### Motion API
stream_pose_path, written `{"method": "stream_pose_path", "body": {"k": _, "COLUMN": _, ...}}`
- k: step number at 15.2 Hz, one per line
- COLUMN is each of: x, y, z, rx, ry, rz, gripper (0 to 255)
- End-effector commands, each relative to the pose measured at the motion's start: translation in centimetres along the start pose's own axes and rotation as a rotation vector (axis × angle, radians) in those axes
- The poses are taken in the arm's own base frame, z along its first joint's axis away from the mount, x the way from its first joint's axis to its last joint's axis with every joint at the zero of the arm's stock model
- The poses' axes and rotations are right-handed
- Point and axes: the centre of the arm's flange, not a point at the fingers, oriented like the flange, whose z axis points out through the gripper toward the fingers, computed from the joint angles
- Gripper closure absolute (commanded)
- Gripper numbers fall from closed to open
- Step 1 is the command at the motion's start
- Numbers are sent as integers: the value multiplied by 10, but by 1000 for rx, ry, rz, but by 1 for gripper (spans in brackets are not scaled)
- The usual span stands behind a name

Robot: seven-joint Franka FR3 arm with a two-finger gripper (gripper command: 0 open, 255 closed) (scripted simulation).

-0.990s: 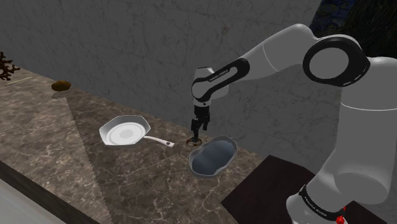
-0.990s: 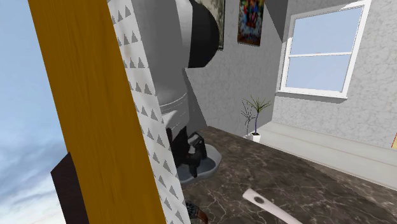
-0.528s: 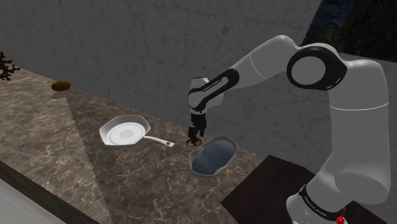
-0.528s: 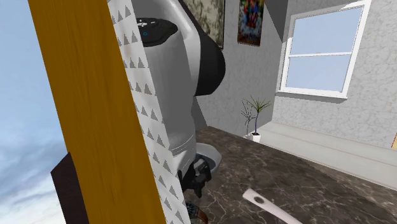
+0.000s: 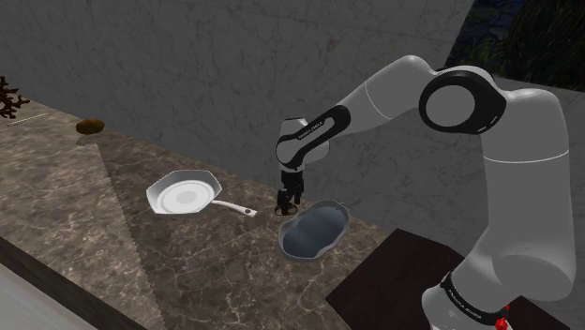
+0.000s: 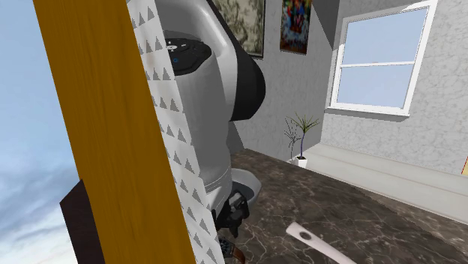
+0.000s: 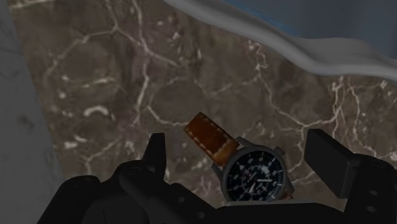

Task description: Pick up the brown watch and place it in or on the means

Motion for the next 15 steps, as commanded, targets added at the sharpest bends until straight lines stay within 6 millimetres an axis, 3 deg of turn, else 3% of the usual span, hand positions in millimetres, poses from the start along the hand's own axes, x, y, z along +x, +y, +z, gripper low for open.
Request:
{"method": "stream_pose_path", "body": {"k": 1, "x": 0, "y": 0, "z": 0, "rx": 0, "ry": 0, "rz": 0, "gripper": 0}}
{"method": "stream_pose_path", "body": {"k": 2, "x": 0, "y": 0, "z": 0, "rx": 0, "ry": 0, "rz": 0, "gripper": 0}}
{"method": "stream_pose_path", "body": {"k": 3, "x": 0, "y": 0, "z": 0, "rx": 0, "ry": 0, "rz": 0, "gripper": 255}}
{"method": "stream_pose_path", "body": {"k": 12, "x": 0, "y": 0, "z": 0, "rx": 0, "ry": 0, "rz": 0, "gripper": 255}}
{"method": "stream_pose_path", "body": {"k": 15, "x": -3, "y": -3, "z": -15, "rx": 0, "ry": 0, "rz": 0, "gripper": 255}}
